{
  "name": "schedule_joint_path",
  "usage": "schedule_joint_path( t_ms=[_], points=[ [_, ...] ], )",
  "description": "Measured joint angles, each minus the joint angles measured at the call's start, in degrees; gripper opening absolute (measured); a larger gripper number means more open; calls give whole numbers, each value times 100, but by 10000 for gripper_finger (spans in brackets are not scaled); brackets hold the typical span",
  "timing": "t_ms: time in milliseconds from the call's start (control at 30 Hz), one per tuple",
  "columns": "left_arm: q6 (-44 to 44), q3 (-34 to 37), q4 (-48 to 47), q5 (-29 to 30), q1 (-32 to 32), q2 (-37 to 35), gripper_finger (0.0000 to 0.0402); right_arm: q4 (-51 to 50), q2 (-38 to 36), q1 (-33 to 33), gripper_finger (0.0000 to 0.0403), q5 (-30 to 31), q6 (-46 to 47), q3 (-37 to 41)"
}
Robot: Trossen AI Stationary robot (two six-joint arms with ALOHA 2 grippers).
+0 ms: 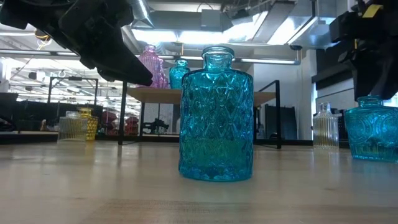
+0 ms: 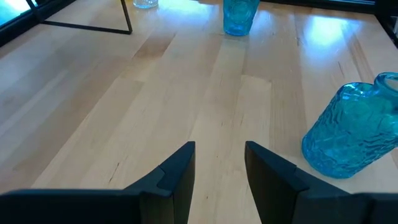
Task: Sort vases onto shelf
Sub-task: Put the right blue flower vase on the shelf aligned with the other blue flower vase
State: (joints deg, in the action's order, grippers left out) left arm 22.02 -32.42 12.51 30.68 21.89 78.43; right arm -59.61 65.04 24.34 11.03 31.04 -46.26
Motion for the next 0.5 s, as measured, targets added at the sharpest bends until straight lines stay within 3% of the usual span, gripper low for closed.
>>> schedule_joint_path(
  t_ms=[333,500],
  points=[
    [-2,0,0,-9,-2,0,133,-21,125,0,176,95,-135,0],
    [-2,2,-1,-13,-1,0,133,-29,125,0,147,120,-135,0]
  ],
)
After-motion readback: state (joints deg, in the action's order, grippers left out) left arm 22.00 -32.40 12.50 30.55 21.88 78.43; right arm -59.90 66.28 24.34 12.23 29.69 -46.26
